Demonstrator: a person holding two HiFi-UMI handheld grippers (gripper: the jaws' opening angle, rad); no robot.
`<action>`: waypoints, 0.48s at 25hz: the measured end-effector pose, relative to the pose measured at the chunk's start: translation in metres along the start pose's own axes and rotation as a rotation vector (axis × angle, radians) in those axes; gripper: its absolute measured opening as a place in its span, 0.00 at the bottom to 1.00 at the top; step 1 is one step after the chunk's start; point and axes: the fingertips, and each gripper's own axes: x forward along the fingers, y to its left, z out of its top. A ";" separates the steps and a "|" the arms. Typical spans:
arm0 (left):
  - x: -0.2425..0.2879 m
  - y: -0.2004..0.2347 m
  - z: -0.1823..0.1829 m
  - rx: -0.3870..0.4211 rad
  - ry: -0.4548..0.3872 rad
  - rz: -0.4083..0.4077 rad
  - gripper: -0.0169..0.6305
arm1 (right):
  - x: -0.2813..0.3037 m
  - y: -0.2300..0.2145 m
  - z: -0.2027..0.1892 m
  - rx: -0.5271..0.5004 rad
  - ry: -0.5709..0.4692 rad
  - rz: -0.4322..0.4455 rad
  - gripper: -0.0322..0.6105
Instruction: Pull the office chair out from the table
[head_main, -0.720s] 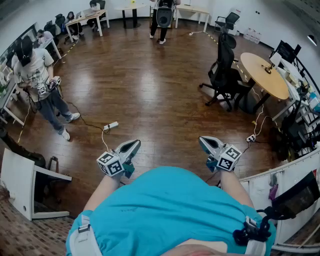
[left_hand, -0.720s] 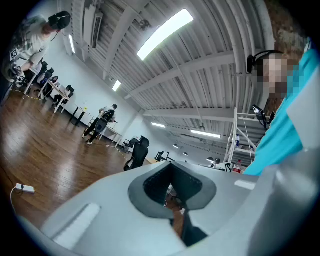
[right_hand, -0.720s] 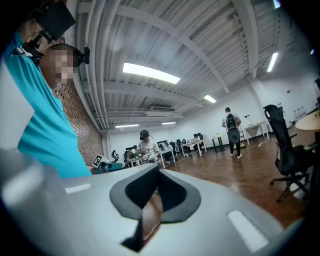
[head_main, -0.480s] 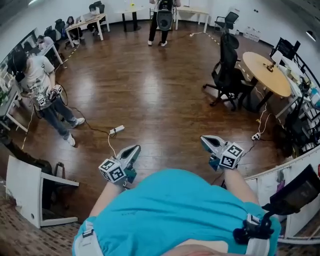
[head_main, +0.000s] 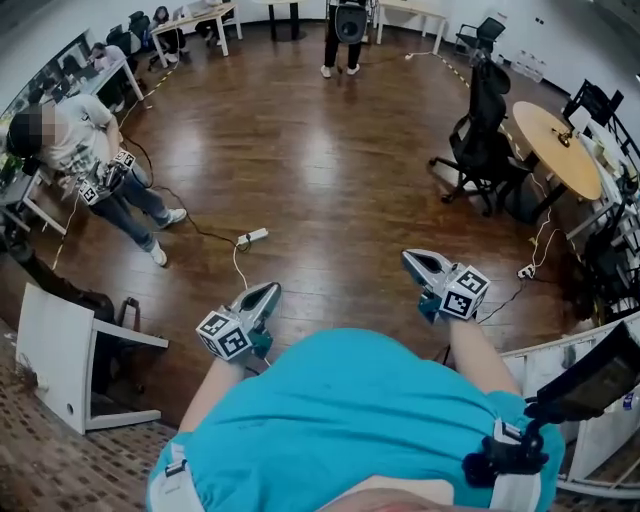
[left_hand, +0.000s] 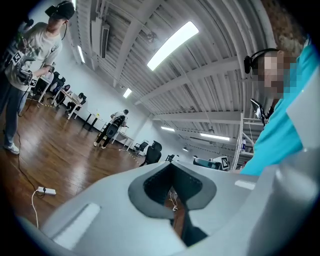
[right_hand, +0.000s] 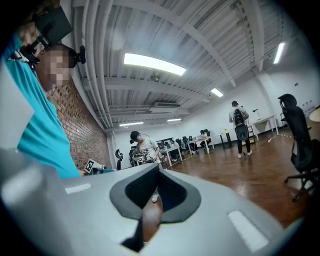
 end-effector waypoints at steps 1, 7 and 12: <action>0.001 -0.001 -0.002 0.004 0.003 0.003 0.03 | 0.000 -0.002 0.001 -0.001 0.000 0.006 0.05; 0.030 -0.004 -0.025 0.004 0.028 0.015 0.03 | -0.029 -0.037 0.000 0.009 -0.019 -0.007 0.05; 0.133 -0.038 -0.065 0.060 0.048 -0.019 0.03 | -0.113 -0.123 0.007 -0.004 -0.054 -0.034 0.05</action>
